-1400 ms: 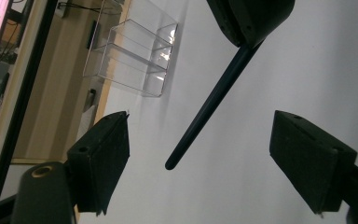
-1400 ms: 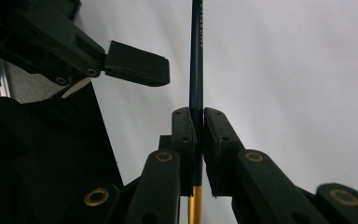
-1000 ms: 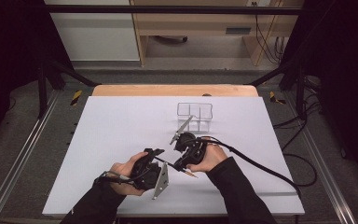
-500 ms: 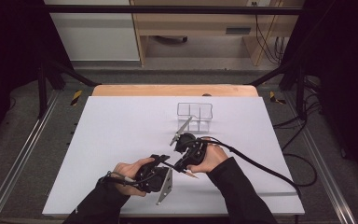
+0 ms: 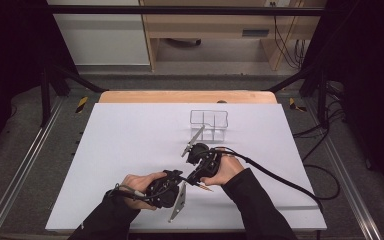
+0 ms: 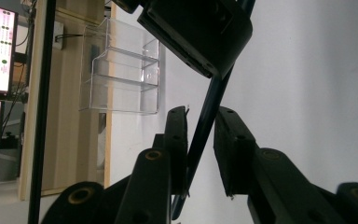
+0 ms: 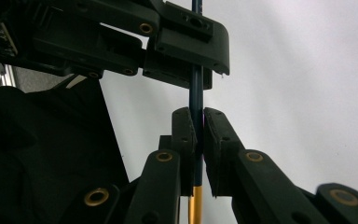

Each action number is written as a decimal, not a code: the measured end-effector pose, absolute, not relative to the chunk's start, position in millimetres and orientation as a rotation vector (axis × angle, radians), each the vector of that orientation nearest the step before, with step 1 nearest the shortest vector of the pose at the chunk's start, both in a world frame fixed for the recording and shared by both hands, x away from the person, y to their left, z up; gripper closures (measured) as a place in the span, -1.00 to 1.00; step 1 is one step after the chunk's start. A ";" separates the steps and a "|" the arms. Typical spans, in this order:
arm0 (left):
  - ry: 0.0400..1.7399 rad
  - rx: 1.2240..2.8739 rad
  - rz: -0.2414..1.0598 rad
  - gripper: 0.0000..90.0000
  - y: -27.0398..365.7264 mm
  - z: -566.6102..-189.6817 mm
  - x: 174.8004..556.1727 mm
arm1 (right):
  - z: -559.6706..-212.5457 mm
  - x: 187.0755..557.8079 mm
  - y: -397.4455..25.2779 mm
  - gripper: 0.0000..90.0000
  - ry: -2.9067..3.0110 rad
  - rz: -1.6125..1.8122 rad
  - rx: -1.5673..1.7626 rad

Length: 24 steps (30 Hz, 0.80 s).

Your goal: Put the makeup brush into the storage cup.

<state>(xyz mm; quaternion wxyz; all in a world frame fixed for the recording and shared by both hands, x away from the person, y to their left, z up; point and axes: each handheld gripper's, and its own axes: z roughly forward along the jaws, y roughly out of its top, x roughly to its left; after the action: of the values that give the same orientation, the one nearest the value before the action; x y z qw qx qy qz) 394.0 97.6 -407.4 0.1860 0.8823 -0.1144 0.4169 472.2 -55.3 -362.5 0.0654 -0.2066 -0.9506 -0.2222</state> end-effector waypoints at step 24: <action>-0.328 2.527 1.127 0.86 98.4 -406.1 392.1 | -358.8 471.6 -58.9 0.82 -2.875 -0.739 -0.592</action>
<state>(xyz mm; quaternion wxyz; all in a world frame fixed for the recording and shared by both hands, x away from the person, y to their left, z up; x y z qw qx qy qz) 392.1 98.4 -406.1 0.1770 0.8926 -0.1158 0.3981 471.6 -58.9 -358.8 0.0572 -0.1953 -0.9482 -0.2439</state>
